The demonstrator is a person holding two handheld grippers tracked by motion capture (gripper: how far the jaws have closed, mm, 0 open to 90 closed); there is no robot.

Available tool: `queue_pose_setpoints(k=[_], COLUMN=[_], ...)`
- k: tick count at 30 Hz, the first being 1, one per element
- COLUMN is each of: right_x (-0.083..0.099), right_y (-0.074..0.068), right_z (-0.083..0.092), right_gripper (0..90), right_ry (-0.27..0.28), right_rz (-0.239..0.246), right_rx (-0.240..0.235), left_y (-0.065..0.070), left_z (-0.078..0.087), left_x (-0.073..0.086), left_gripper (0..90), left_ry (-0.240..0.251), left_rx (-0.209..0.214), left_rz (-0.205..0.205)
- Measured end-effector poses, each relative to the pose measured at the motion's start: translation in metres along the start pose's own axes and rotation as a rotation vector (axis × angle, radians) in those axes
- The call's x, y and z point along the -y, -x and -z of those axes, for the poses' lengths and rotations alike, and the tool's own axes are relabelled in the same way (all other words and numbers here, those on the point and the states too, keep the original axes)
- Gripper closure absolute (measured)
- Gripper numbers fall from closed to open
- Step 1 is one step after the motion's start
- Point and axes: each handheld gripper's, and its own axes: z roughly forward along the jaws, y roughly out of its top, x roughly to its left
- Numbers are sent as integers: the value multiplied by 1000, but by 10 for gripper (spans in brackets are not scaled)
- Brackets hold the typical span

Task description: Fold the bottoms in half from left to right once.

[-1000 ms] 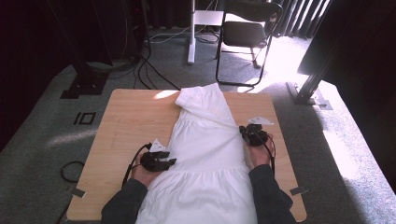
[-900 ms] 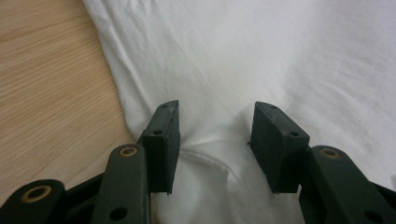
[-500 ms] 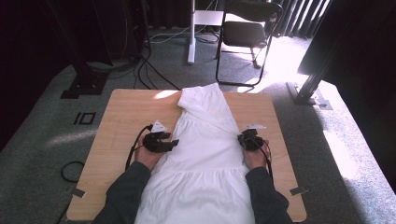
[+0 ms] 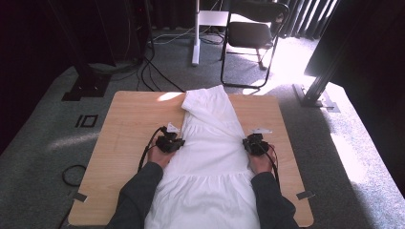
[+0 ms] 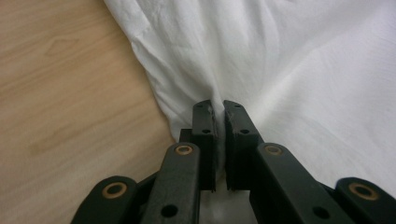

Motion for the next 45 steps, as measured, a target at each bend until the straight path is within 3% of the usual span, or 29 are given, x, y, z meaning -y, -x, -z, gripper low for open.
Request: queue_pose_setpoints(k=[3, 8, 14, 18, 19, 24, 26, 27, 28, 29, 30, 31, 32, 33, 34, 36, 39, 40, 42, 43, 44, 45], right_x=[11, 34, 64, 76, 75, 50, 31, 31, 18, -2, -2, -14, -20, -20, -30, -32, -41, -41, -40, -42, -42, -43], right_y=[-9, -25, -39, -44, -45, -42, -46, -46, -51, -67, -67, -81, -89, -89, -104, -109, -127, -127, -128, -124, -124, -119], right_z=[9, 33, 63, 75, 76, 75, 75, 75, 72, 63, 63, 54, 48, 48, 35, 30, 1, 1, -13, -13, -13, -11], right_gripper=[865, 865, 860, 854, 819, 562, 516, 516, 508, 509, 509, 516, 515, 515, 508, 492, 423, 423, 548, 661, 661, 729], right_ry=[12, 1, -7, -13, -20, 40, 89, 89, 99, 94, 94, 93, 84, 84, 75, 66, -2, -2, -21, -12, -12, -4], right_rz=[-12, 23, 73, 67, 74, 71, 89, 89, 119, 195, 195, 250, 274, 274, 315, 326, 369, 369, 384, 366, 366, 338], right_rx=[-7, -43, -103, -134, -137, -168, -174, -174, -206, -245, -245, -267, -276, -276, -292, -296, -274, -274, -234, -220, -220, -215], left_y=[5, 20, 38, 45, 44, 43, 42, 42, 42, 42, 42, 42, 42, 41, 41, 41, 41, 41, 41, 41, 41, 41], left_z=[10, 34, 62, 68, 68, 66, 66, 66, 65, 65, 65, 65, 65, 65, 65, 65, 65, 65, 65, 65, 65, 65], left_x=[12, 39, 74, 80, 80, 78, 78, 78, 79, 79, 79, 79, 79, 79, 80, 80, 81, 81, 81, 81, 81, 81], left_gripper=[861, 860, 858, 856, 855, 851, 849, 848, 848, 846, 846, 846, 845, 845, 845, 845, 844, 844, 844, 844, 844, 844], left_ry=[6, 8, 25, 22, 20, 25, 30, 30, 34, 35, 37, 40, 42, 44, 46, 48, 49, 49, 53, 53, 53, 52], left_rx=[10, 21, 67, 64, 67, 74, 77, 77, 77, 76, 77, 78, 80, 80, 81, 84, 83, 83, 84, 84, 83, 81], left_rz=[-4, -42, -58, -82, -81, -76, -72, -72, -70, -70, -68, -66, -64, -65, -64, -63, -64, -64, -63, -63, -63, -65])
